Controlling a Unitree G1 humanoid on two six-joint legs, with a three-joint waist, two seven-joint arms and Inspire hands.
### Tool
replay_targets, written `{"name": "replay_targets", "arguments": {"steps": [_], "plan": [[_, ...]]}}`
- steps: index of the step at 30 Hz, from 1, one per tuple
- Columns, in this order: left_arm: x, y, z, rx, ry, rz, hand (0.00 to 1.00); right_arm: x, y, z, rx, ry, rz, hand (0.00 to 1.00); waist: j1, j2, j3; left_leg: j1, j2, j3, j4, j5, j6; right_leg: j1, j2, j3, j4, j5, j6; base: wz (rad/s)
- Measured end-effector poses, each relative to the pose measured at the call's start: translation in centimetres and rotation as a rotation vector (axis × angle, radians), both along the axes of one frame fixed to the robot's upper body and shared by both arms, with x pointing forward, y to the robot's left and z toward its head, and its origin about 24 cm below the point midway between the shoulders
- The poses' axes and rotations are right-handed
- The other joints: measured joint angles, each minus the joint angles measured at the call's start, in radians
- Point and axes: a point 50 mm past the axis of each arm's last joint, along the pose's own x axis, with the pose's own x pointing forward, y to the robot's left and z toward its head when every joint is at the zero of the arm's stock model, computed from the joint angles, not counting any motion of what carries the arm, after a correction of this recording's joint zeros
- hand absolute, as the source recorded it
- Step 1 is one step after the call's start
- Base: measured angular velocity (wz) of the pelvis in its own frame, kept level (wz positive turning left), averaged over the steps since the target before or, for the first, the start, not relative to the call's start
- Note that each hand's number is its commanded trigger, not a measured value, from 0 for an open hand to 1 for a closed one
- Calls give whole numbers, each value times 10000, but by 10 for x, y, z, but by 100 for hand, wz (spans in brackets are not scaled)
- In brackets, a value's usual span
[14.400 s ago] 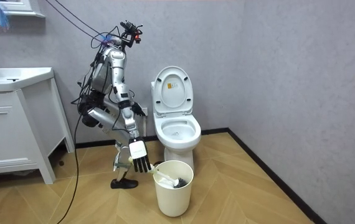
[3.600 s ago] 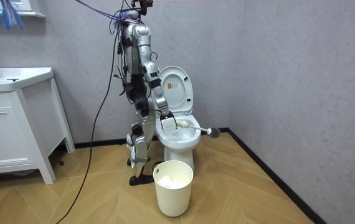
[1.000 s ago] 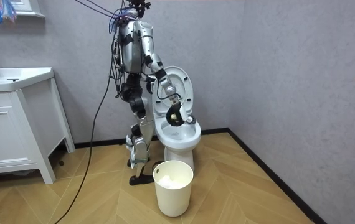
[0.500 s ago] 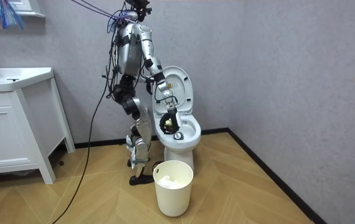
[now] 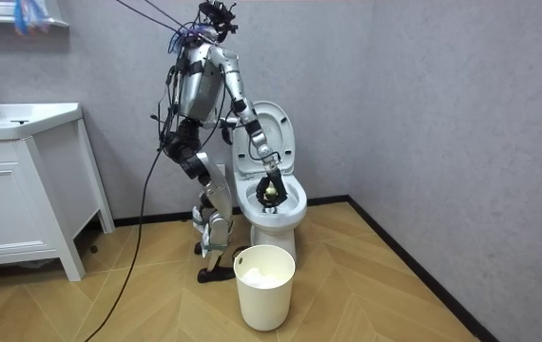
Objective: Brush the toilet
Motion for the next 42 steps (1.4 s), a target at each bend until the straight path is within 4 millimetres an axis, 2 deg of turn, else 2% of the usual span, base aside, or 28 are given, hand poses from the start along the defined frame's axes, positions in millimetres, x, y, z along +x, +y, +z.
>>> {"name": "replay_targets", "arguments": {"steps": [2, 3, 5, 6, 8, 9, 12, 18, 22, 24, 31, 35, 37, 39, 42], "plan": [[4, -3, 4, 2, -277, -143, 0, 11, 1, 7, -39, -307, 62, 100, 35, -16, 11, -254, -36, -33, 182, -12, 5, -265, -129, -28, 330, -133, -2, 19], [8, -5, 8, 3, -468, -207, 0, 20, 2, 12, -106, -589, 152, 100, 72, -14, 45, -367, -38, -52, 304, -38, 0, -365, -146, -48, 441, -174, -14, 11], [12, -7, 11, -104, -634, -314, 0, 33, 2, 22, -327, -949, 403, 100, 200, -20, 50, -576, -19, -80, 491, -87, -19, -495, -103, -97, 493, -186, -34, 0], [15, -9, 15, -93, -791, -407, 0, 41, 2, 28, -441, -1202, 513, 100, 277, -28, 86, -660, -17, -138, 582, -110, -38, -531, -99, -150, 531, -190, -51, 0], [17, -9, 17, -85, -894, -503, 0, 53, 4, 37, -524, -1587, 600, 100, 294, -46, 96, -802, -22, -231, 760, -160, -50, -592, -113, -260, 632, -225, -80, 10], [19, -8, 21, 0, -1044, -556, 0, 60, 5, 43, -706, -1729, 699, 100, 306, -96, 125, -904, -25, -282, 826, -166, -57, -668, -118, -303, 676, -231, -87, 9], [23, -8, 28, 237, -1407, -769, 0, 69, 4, 52, -1066, -1921, 1022, 100, 332, -254, 220, -1187, -32, -324, 1097, -224, -64, -929, -211, -340, 993, -357, -100, 6], [21, -5, 33, 442, -1679, -921, 0, 82, 10, 63, -1961, -2214, 2060, 100, 442, -327, 259, -1389, -59, -180, 1096, -263, -17, -1184, -205, -226, 1024, -340, -70, -7], [21, -5, 33, 478, -1774, -931, 0, 89, 21, 67, -2759, -2164, 3222, 100, 553, -322, 257, -1399, -27, -179, 1136, -297, -38, -1185, -209, -330, 999, -339, -81, -4], [21, -5, 34, 484, -1818, -931, 0, 95, 31, 70, -3346, -2234, 4124, 100, 545, -296, 250, -1443, -34, -244, 1171, -301, -51, -1177, -252, -498, 1008, -358, -114, 8], [20, -5, 33, 279, -1822, -856, 0, 108, 63, 84, -4671, -2447, 6227, 100, 538, -271, 245, -1474, 9, -301, 1155, -361, -86, -1114, -174, -555, 888, -362, -113, -1], [18, -9, 31, -537, -1704, -752, 0, 99, 74, 84, -5105, -2398, 6890, 100, 500, -195, 207, -1445, 30, -403, 1128, -386, -109, -1009, -91, -632, 730, -342, -108, 3], [16, -10, 29, -829, -1618, -693, 0, 93, 74, 80, -4981, -2225, 6740, 100, 488, -131, 169, -1441, 37, -412, 1123, -403, -106, -976, -82, -665, 685, -341, -108, 0], [12, -9, 25, -1008, -1460, -601, 0, 86, 73, 75, -4797, -2062, 6518, 100, 409, -10, 98, -1410, 44, -406, 1141, -413, -90, -913, -76, -685, 623, -335, -99, 0], [9, -8, 21, -1213, -1260, -439, 0, 78, 75, 67, -4578, -1887, 6441, 100, 317, 44, 69, -1279, 64, -397, 1150, -430, -92, -760, -55, -710, 588, -334, -97, 0]]}}
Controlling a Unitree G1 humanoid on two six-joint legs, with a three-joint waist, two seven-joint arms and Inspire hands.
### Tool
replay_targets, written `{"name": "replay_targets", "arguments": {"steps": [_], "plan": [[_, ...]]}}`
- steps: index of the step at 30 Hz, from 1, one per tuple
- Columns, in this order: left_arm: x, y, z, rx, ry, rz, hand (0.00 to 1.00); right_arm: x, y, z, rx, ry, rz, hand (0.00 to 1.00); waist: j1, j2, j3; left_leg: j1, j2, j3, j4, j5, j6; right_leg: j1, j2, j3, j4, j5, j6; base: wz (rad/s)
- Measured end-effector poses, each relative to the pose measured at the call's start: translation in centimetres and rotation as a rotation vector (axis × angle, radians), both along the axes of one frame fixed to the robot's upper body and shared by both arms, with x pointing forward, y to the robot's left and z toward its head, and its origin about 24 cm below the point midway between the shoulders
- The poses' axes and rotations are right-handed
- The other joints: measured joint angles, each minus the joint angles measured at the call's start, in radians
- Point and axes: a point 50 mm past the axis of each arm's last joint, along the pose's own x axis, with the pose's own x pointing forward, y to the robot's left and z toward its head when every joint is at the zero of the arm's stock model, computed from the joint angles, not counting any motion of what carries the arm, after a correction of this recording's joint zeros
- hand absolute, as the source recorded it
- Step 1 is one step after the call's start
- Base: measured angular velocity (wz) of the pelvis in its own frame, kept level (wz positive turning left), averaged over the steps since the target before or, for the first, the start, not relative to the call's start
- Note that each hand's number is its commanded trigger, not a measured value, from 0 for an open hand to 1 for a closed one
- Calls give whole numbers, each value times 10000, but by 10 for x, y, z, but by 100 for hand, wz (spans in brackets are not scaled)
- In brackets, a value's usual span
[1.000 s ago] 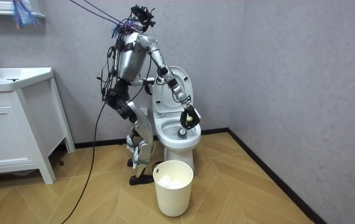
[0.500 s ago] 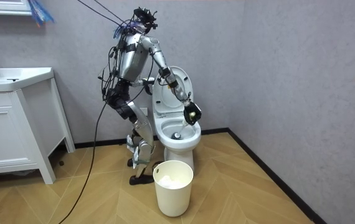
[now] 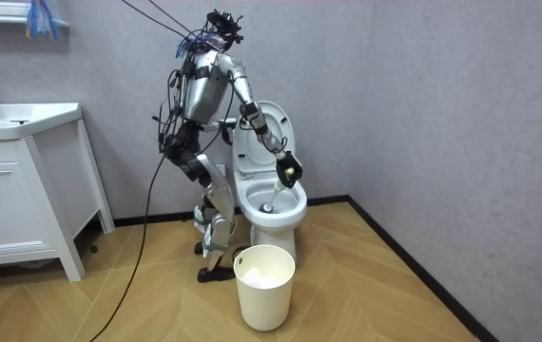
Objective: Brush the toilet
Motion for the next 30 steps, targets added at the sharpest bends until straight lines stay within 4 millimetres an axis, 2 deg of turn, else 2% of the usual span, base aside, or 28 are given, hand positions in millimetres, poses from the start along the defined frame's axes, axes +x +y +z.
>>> {"name": "replay_targets", "arguments": {"steps": [1, 3, 5, 10, 13, 16, 18, 20, 22, 24, 28, 30], "plan": [[0, 0, 0, -67, 32, 22, 0, -1, 0, -1, 27, 22, 1, 100, -30, 25, -12, 5, 10, -11, 7, -13, -8, 22, 10, -25, -11, -1, -1, 7], [0, 0, -1, -83, 136, 57, 0, -4, 0, -2, 75, 103, -117, 100, -97, 207, -9, 2, 82, -59, 18, -27, -15, 136, 93, -128, -157, 20, -12, 3], [0, 0, -1, -240, 213, 97, 0, -4, 0, -2, 124, 141, -125, 100, -97, 259, -14, 6, 107, -44, -19, -29, -21, 127, 113, -106, -176, 43, -27, -7], [0, -1, -2, -432, 308, 152, 0, -1, -1, 1, 96, 95, -152, 100, -46, 304, -31, 22, 121, -26, -41, -28, -25, 114, 126, -71, -159, 49, -38, -1], [1, 2, 0, -263, 392, -12, 0, 11, -11, 7, -25, 159, -465, 100, 40, 301, -27, 13, 126, 22, -60, -28, -25, 70, 113, -33, -143, 49, -39, -2], [2, 4, 5, -18, 299, -244, 0, 23, -18, 15, 298, 126, -715, 100, 146, 115, 75, 2, 100, 203, -115, -23, -18, -126, 32, 159, 67, 31, -34, -8], [3, 11, 14, 520, 126, -456, 0, 29, -24, 18, 881, 117, -1103, 100, 149, -69, 170, -39, 87, 217, -215, 42, -23, -208, 10, 153, 49, 32, -43, 0], [4, 13, 20, 727, 5, -580, 0, 32, -28, 22, 1194, 92, -1267, 100, 95, -181, 196, -99, 81, 209, -177, 48, -18, -267, -4, 143, 77, 31, -43, 6], [5, 15, 27, 867, -160, -646, 0, 39, -30, 31, 1343, -189, -1099, 100, -8, -334, 187, -221, 21, 219, -126, 85, -4, -433, -94, 166, 250, 8, -41, 5], [5, 20, 32, 1113, -207, -699, 0, 47, -32, 41, 1413, -589, -891, 100, -118, -448, 232, -271, -33, 218, -23, 111, 19, -485, -165, 177, 382, -27, -32, 5], [7, 21, 37, 1264, -76, -777, 0, 52, -32, 49, 1461, -907, -604, 100, -364, -529, 240, -270, -120, 183, 43, 177, 71, -456, -253, 152, 413, -54, 0, 6], [10, 19, 41, 1305, 17, -893, 0, 52, -38, 52, 1351, -927, -547, 100, -437, -591, 242, -269, -258, 147, 42, 247, 116, -494, -425, 127, 565, -76, 43, 9]]}}
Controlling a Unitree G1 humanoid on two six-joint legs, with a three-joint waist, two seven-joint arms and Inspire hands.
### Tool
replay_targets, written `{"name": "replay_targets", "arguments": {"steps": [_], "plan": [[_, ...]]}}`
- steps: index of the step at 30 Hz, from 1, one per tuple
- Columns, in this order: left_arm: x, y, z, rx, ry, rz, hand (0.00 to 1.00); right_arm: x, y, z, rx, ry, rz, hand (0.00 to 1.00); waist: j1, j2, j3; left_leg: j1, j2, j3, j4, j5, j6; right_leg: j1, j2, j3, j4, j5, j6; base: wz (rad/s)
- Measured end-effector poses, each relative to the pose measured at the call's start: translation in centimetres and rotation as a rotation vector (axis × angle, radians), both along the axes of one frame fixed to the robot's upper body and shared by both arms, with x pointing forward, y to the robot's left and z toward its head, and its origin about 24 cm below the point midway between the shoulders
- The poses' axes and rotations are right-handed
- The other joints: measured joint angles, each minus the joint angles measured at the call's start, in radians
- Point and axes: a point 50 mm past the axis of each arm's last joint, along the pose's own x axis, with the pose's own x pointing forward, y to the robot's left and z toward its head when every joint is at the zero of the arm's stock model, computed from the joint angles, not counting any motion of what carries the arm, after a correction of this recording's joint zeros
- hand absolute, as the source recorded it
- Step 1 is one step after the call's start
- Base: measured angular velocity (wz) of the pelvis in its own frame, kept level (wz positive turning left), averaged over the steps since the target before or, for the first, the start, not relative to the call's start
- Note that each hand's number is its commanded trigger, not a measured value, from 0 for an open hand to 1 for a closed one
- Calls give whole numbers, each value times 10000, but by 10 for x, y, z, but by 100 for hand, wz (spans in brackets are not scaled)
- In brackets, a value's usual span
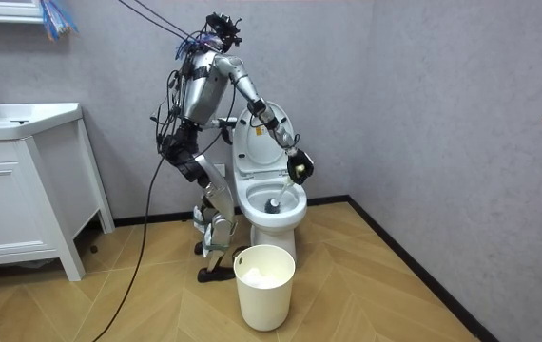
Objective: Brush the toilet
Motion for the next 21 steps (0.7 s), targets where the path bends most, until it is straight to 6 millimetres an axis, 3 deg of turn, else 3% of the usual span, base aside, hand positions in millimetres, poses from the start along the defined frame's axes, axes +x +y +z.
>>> {"name": "replay_targets", "arguments": {"steps": [7, 13, 16, 18, 21], "plan": [[5, -3, 5, 631, 280, -209, 0, 6, 2, 12, -658, -286, 584, 100, 27, -27, -1, -2, -19, 65, -24, 52, 77, -37, -85, 50, 87, 70, 68, 0], [7, -2, 6, 660, 607, -186, 0, 7, 27, 15, -1904, -453, 2214, 100, 231, 91, -27, 111, 31, 58, -73, 59, 32, 87, 39, -2, -72, 103, 18, -1], [7, -5, 3, 595, 829, -262, 0, 2, 40, 10, -2340, -121, 2888, 100, 387, 424, -50, 145, 73, 73, -74, 43, 31, 147, 76, -15, -157, 111, 10, -1], [5, -5, 0, 536, 1114, -230, 0, -2, 47, 9, -2797, -19, 3091, 100, 400, 656, -134, 157, 72, 90, -107, 28, 30, 147, 85, 2, -181, 110, 11, -2], [2, -6, -7, 533, 1467, -110, 0, -9, 57, 5, -2990, 324, 3109, 100, 385, 796, -227, 299, 100, 91, -158, 1, 0, 278, 136, 11, -253, 110, 10, -2]]}}
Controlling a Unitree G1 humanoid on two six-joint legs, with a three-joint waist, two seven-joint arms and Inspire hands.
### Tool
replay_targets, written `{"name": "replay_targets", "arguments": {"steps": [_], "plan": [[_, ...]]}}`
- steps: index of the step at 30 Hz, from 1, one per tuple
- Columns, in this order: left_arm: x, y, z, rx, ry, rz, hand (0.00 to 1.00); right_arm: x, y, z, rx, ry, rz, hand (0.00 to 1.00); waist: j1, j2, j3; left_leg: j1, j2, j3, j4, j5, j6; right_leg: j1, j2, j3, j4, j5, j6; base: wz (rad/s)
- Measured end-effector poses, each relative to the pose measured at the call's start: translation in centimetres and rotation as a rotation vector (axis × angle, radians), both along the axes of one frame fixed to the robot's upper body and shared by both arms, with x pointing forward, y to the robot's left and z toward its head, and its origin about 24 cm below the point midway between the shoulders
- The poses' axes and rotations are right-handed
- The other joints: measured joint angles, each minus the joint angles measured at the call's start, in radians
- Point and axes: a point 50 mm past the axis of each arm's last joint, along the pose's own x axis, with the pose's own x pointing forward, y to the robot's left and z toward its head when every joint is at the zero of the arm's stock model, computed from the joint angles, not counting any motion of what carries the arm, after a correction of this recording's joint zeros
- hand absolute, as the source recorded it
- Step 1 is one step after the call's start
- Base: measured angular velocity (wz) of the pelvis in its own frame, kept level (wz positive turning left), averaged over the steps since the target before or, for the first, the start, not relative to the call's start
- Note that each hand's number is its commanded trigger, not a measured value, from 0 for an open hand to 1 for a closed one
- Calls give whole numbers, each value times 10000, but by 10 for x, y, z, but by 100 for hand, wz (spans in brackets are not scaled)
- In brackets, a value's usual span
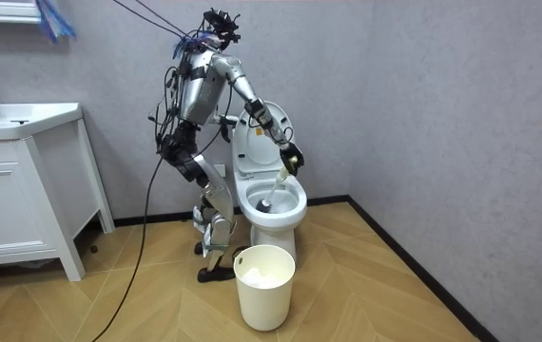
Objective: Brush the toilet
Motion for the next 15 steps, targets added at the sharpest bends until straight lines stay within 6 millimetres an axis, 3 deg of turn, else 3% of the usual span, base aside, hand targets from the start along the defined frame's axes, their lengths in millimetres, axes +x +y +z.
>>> {"name": "replay_targets", "arguments": {"steps": [4, 6, 8, 15], "plan": [[-6, 3, -7, 21, 336, 276, 0, -17, 16, -5, -73, 273, 82, 100, -55, 118, -103, 133, 88, 17, -79, -66, -37, 136, 110, 11, -154, -1, -4, -3], [-10, 3, -12, -329, 535, 436, 0, -25, 21, -8, -111, 440, -51, 100, -166, 235, -210, 149, 86, 22, -86, -66, -38, 156, 101, -1, -153, -4, -6, 0], [-12, 5, -15, -348, 632, 553, 0, -29, 21, -10, -49, 609, -236, 100, -248, 285, -261, 189, 79, 37, -89, -66, -37, 190, 96, 7, -156, -4, -5, 0], [-16, 2, -24, -950, 853, 500, 0, -30, -7, -28, 485, 1149, -1470, 100, -291, 261, -249, 432, 78, 117, -197, -68, -31, 374, 59, 72, -100, -7, 0, -1]]}}
